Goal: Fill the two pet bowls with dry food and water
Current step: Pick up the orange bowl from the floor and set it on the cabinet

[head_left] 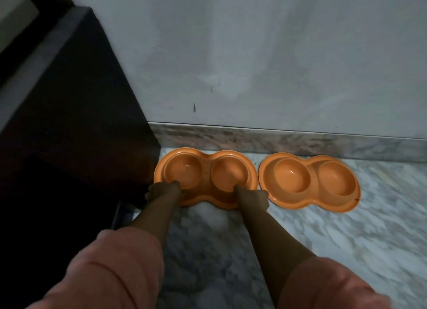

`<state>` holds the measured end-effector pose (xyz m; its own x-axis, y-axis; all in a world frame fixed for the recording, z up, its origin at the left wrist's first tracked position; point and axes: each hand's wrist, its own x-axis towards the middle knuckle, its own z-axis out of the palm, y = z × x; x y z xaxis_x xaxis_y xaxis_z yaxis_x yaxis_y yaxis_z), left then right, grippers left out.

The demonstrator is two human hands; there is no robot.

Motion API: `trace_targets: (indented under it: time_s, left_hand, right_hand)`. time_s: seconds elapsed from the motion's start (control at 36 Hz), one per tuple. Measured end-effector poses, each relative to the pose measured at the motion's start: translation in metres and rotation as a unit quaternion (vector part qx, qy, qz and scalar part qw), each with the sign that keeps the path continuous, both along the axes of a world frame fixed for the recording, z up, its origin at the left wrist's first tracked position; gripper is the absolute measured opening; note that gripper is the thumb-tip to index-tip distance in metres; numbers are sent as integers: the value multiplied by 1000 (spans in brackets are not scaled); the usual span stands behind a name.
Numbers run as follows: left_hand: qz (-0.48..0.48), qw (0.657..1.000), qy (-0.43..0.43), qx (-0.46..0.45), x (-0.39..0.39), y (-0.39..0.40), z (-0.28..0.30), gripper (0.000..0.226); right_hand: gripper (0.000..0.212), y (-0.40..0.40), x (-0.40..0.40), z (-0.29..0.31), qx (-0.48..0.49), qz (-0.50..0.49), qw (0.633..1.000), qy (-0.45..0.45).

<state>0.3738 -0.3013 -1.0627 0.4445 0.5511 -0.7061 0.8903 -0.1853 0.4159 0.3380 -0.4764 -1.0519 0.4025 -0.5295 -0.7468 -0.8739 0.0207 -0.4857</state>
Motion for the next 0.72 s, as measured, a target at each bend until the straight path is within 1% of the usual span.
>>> trace_targets:
  time_s: [0.06, 0.17, 0.22, 0.31, 0.47, 0.61, 0.69, 0.72]
  left_hand:
    - [16, 1000, -3, 1, -3, -3, 16, 67]
    - [11, 1000, 9, 24, -7, -9, 52, 67]
    - [-5, 999, 7, 38, -14, -14, 86, 66]
    - [-11, 999, 5, 34, -23, -19, 134, 67]
    - [-26, 1000, -6, 7, -47, -34, 257, 69]
    - [-58, 998, -18, -19, -67, -49, 372, 69]
    - [-86, 996, -26, -15, -83, -57, 451, 70]
    - [-93, 995, -29, -15, -87, -59, 467, 70]
  right_hand:
    - [80, 0, -3, 6, 7, -10, 1000, 8]
    - [75, 0, -13, 34, 2, -17, 1000, -4]
    - [74, -2, -21, 65, 6, -27, 1000, -7]
    - [72, -7, -33, 112, 7, -43, 999, -6]
    - [81, -20, -57, 243, 2, -86, 996, 1]
    - [77, -38, -84, 365, -13, -82, 997, -7]
    - [75, -48, -107, 446, -24, -90, 996, -13]
    - [75, -48, -113, 463, -23, -90, 996, -15]
